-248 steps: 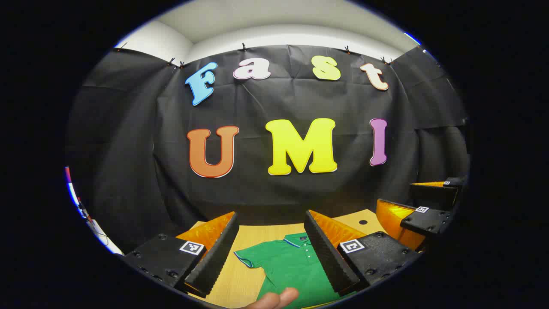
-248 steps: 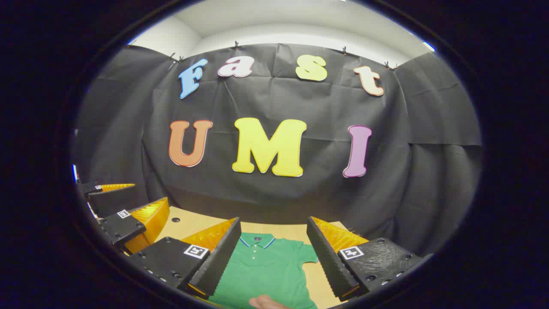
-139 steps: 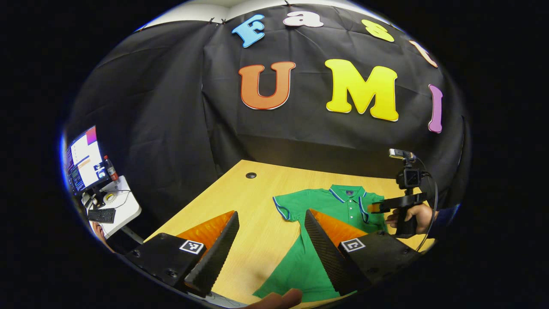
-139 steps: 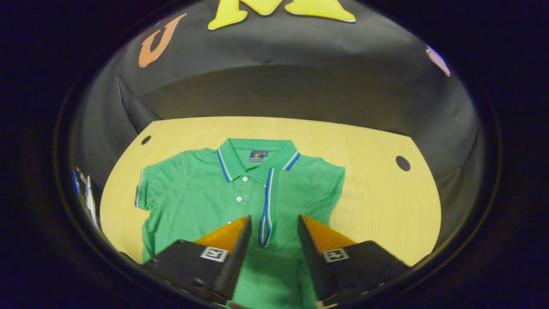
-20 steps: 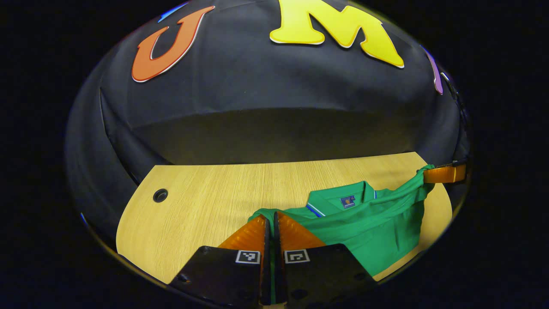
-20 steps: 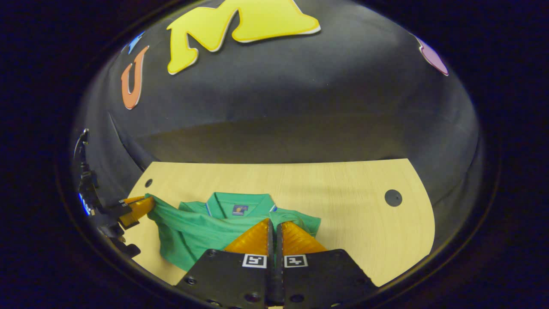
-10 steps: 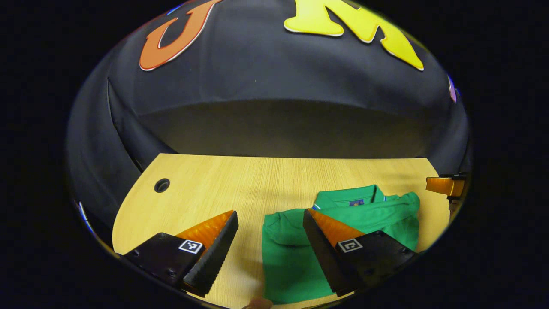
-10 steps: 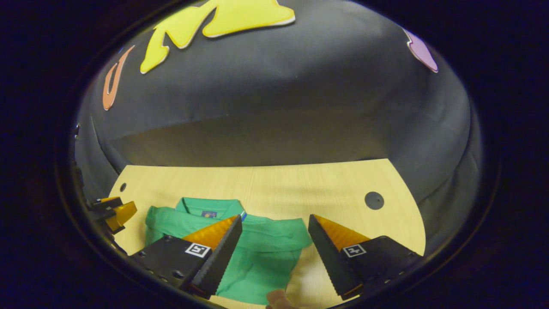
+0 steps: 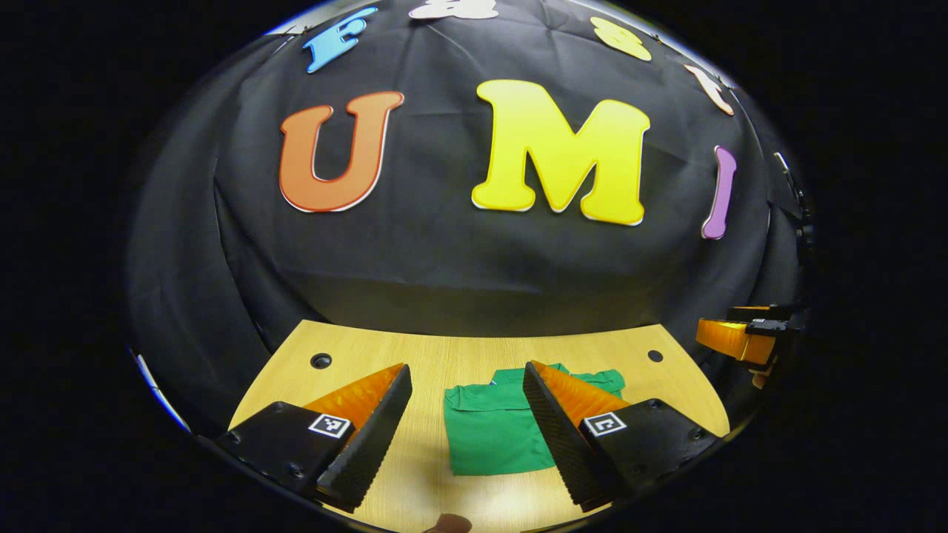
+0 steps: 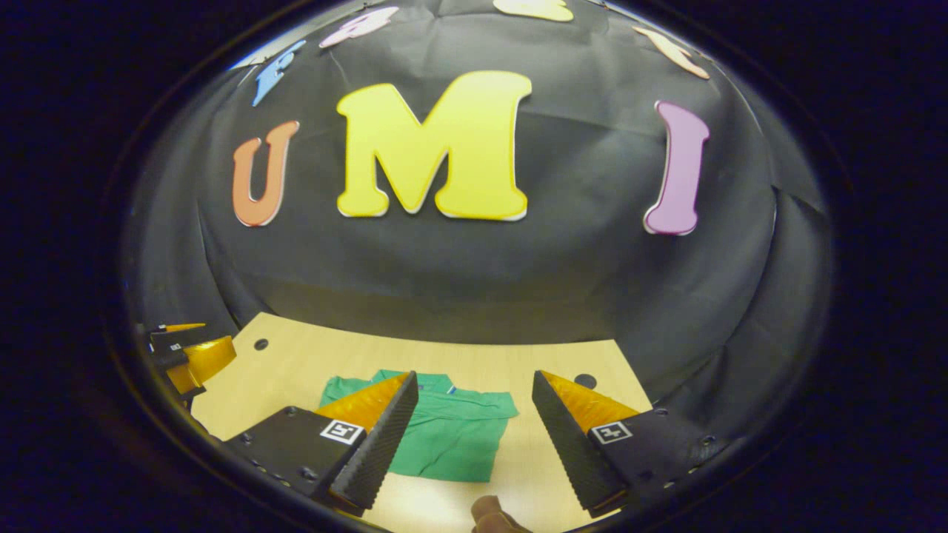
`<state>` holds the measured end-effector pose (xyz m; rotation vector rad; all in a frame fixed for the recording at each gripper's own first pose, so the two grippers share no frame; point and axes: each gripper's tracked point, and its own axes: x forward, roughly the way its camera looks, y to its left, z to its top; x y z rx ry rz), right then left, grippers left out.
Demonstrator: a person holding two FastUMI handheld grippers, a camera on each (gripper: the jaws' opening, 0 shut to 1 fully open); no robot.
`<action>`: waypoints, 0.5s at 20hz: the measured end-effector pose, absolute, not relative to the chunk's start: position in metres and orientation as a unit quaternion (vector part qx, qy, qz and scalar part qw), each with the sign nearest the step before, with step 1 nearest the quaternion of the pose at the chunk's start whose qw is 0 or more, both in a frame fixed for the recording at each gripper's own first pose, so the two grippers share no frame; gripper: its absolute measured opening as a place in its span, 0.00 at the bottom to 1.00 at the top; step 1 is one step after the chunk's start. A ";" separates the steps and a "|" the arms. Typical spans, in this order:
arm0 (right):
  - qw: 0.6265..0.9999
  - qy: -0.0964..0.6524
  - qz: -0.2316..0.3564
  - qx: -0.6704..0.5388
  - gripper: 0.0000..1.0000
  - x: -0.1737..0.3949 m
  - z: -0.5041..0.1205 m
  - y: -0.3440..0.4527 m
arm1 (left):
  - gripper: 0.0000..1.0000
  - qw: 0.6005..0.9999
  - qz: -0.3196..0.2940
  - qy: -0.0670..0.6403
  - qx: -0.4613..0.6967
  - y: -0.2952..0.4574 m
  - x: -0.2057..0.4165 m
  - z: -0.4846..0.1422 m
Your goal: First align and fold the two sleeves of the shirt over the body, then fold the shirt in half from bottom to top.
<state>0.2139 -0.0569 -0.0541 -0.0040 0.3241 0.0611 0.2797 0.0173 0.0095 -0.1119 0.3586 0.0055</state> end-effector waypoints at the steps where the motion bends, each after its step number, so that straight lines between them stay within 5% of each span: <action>1: 0.990 0.139 0.030 -0.017 0.93 0.191 -0.039 -0.053 | 0.98 0.985 0.006 0.165 -0.052 0.023 0.259 0.023; 5: 0.998 0.057 0.040 -0.013 0.93 0.089 0.008 -0.012 | 0.98 0.990 0.000 0.135 -0.037 0.020 0.182 0.062; 10: 0.997 0.059 0.047 0.001 0.95 0.002 -0.012 0.016 | 0.97 0.996 -0.012 0.089 -0.001 0.002 0.104 0.105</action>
